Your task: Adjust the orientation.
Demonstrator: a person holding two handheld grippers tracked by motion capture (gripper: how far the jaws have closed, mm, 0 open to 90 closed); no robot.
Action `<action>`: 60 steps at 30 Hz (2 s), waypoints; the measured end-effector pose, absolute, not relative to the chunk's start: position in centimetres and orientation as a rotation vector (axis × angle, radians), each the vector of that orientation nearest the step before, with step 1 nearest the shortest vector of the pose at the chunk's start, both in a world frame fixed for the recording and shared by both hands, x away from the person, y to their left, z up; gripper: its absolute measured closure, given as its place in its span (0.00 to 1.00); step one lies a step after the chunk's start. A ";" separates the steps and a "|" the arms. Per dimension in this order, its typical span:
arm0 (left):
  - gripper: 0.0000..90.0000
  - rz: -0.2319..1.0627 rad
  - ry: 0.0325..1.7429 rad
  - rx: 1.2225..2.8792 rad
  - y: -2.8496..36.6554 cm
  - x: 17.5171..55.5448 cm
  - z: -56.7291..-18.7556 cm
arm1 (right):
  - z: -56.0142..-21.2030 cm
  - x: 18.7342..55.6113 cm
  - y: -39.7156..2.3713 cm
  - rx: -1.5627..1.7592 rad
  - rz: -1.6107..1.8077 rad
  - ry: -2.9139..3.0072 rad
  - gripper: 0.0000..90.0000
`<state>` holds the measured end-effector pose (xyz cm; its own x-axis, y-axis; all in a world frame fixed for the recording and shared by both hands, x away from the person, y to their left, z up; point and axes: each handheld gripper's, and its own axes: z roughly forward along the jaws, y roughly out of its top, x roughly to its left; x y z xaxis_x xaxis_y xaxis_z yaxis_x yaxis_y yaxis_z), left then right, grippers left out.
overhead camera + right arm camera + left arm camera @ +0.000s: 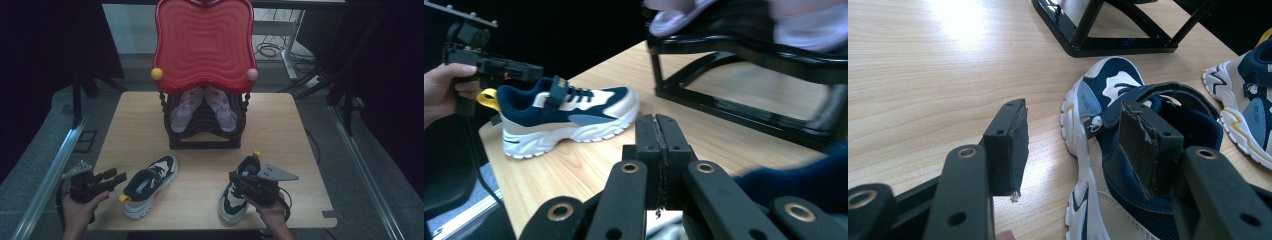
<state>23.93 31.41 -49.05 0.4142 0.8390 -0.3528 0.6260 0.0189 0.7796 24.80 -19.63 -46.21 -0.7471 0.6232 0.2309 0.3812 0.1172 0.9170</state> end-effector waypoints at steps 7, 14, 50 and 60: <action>0.51 0.273 1.288 1.694 31.2 23.9 -48.9 | -46.9 24.1 -23.3 1.031 1.695 2.144 0.99; 0.51 0.261 1.281 1.703 31.0 24.1 -49.0 | -47.0 23.5 -25.8 1.031 1.689 2.111 0.99; 0.51 0.257 1.296 1.719 31.0 23.7 -49.5 | -52.4 22.0 -25.9 0.926 1.568 2.361 0.99; 0.51 0.260 1.302 1.720 31.1 23.7 -49.5 | -52.2 22.5 -24.3 0.911 1.558 2.376 0.99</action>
